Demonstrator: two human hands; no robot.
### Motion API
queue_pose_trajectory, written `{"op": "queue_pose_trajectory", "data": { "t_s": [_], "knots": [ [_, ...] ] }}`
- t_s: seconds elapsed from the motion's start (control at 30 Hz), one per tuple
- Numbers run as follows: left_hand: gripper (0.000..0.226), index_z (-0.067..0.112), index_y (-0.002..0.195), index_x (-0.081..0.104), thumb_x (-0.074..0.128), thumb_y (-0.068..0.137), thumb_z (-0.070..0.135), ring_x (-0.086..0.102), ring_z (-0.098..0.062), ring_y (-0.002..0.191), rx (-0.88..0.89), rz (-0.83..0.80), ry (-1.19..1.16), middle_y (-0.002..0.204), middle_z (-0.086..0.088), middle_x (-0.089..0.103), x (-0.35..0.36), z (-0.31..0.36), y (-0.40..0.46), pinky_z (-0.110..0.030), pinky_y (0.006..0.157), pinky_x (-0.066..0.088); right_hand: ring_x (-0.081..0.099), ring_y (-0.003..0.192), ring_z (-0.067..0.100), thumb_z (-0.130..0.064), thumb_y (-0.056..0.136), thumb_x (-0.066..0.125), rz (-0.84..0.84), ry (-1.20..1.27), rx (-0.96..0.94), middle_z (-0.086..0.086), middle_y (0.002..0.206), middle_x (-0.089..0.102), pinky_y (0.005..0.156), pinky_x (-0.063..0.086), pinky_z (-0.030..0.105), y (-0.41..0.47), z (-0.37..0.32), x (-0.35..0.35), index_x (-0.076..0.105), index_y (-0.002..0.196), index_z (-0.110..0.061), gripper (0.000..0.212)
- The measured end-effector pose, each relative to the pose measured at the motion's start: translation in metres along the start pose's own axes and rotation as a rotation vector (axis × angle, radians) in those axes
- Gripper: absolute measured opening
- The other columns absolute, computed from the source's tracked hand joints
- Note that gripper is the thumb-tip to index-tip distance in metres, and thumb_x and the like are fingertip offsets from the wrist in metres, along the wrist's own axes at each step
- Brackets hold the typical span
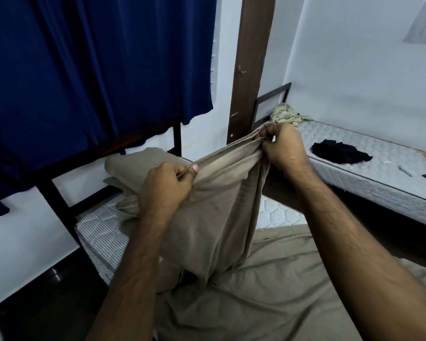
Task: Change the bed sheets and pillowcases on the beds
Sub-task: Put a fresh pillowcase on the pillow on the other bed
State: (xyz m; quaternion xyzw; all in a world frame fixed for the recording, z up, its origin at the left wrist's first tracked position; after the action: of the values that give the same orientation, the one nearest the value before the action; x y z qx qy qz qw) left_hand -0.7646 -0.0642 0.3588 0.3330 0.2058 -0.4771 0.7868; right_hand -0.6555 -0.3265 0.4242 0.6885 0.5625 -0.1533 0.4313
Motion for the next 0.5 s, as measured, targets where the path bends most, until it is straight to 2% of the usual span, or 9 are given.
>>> {"op": "queue_pose_trajectory", "data": {
  "t_s": [0.13,0.2,0.27,0.33,0.4,0.5],
  "knots": [
    [0.033,0.023,0.079,0.07,0.061,0.095,0.051,0.062,-0.019,0.071,-0.05,-0.122,0.119,0.07,0.003,0.066,0.004,-0.009,0.0,-0.035,0.067,0.051,0.064,0.075,0.01,0.005,0.079,0.052,-0.045,0.045,0.014,-0.008,0.081,0.07,0.077,0.056,0.027,0.001,0.0,0.008,0.08,0.088,-0.021,0.04],
    [0.019,0.028,0.089,0.073,0.067,0.092,0.046,0.065,-0.016,0.081,-0.053,-0.166,0.109,0.081,0.007,0.07,0.006,-0.019,0.002,-0.036,0.076,0.054,0.062,0.063,0.005,0.009,0.075,0.049,-0.053,0.097,0.012,-0.013,0.072,0.068,0.073,0.059,0.029,0.002,0.001,0.011,0.079,0.082,-0.022,0.044],
    [0.014,0.029,0.092,0.073,0.069,0.092,0.043,0.065,-0.012,0.084,-0.018,-0.175,0.074,0.084,0.011,0.071,0.005,-0.023,0.002,-0.037,0.078,0.056,0.062,0.059,0.004,0.01,0.073,0.048,-0.052,0.153,0.028,-0.011,0.071,0.071,0.069,0.062,0.032,0.003,0.004,0.014,0.079,0.078,-0.023,0.045],
    [0.018,0.028,0.098,0.071,0.065,0.095,0.044,0.064,-0.01,0.083,0.093,-0.129,0.058,0.088,0.012,0.07,0.0,-0.014,-0.004,-0.036,0.075,0.055,0.065,0.059,0.009,0.011,0.073,0.046,-0.038,0.224,0.059,-0.007,0.075,0.073,0.065,0.063,0.034,0.004,0.008,0.015,0.078,0.075,-0.023,0.046],
    [0.026,0.028,0.108,0.069,0.061,0.096,0.049,0.063,-0.011,0.091,0.207,-0.061,0.031,0.101,0.011,0.07,-0.006,-0.002,-0.012,-0.033,0.074,0.052,0.066,0.06,0.011,0.011,0.073,0.046,-0.018,0.293,0.082,-0.005,0.075,0.074,0.061,0.063,0.035,0.005,0.011,0.014,0.077,0.07,-0.024,0.047],
    [0.052,0.03,0.128,0.06,0.07,0.086,0.058,0.057,-0.007,0.106,0.266,-0.096,0.055,0.12,0.016,0.062,-0.005,0.005,-0.019,-0.029,0.08,0.045,0.068,0.065,0.011,0.007,0.069,0.044,0.02,0.375,0.112,-0.009,0.072,0.074,0.062,0.062,0.034,0.004,0.017,0.013,0.076,0.065,-0.026,0.046]
  ]
}}
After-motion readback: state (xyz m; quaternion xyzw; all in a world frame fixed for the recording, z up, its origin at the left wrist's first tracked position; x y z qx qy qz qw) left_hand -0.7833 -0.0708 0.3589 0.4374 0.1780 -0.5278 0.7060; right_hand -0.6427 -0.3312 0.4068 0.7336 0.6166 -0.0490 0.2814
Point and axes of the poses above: each hand's wrist, its own y-axis towards the middle knuckle, its own x-axis out of the palm, z = x × y, the point moved 9 cm from there along y, towards the middle knuckle
